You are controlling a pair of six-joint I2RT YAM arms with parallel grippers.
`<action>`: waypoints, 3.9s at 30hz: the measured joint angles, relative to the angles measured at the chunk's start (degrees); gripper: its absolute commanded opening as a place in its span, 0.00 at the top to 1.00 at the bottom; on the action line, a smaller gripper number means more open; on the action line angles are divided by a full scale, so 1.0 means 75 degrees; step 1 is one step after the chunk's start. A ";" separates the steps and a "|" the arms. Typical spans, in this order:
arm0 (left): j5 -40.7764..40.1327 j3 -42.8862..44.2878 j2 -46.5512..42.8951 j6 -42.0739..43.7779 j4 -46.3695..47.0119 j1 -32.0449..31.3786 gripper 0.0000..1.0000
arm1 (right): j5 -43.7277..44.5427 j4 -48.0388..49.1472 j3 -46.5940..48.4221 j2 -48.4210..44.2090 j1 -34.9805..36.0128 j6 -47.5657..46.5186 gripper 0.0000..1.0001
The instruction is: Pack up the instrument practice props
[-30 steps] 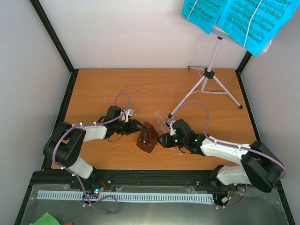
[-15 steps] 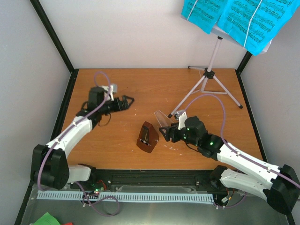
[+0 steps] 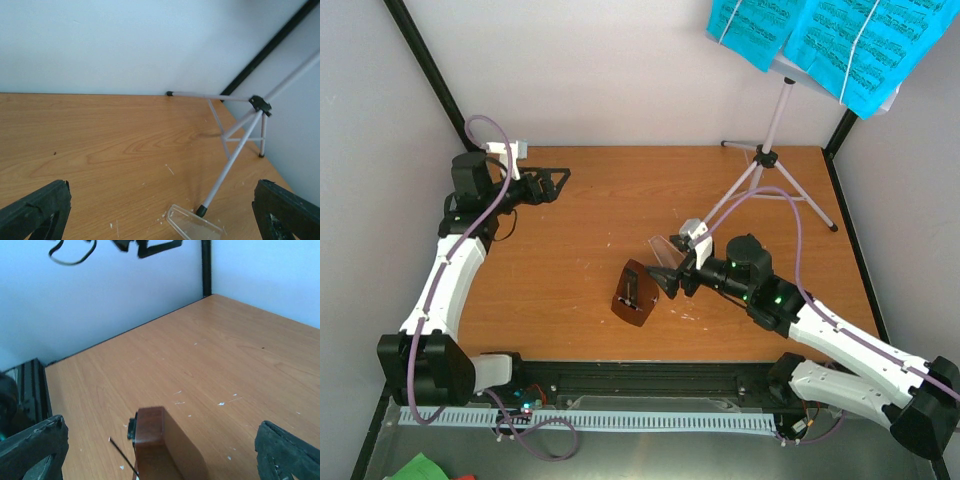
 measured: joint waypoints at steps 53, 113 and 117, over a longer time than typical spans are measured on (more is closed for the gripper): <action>0.0583 -0.2022 -0.0863 0.1172 0.1396 -0.0510 0.08 | 0.1355 0.5053 -0.1862 0.3194 0.1419 -0.1635 0.38; 0.4494 -0.2378 0.0749 0.1052 0.0799 -0.2704 0.31 | 0.2031 0.4817 -0.2043 0.2955 0.1463 -0.1035 0.44; 0.4561 -0.2378 0.0819 0.1052 0.0799 -0.2771 0.31 | 0.2127 0.4817 -0.1990 0.3016 0.1463 -0.1011 0.44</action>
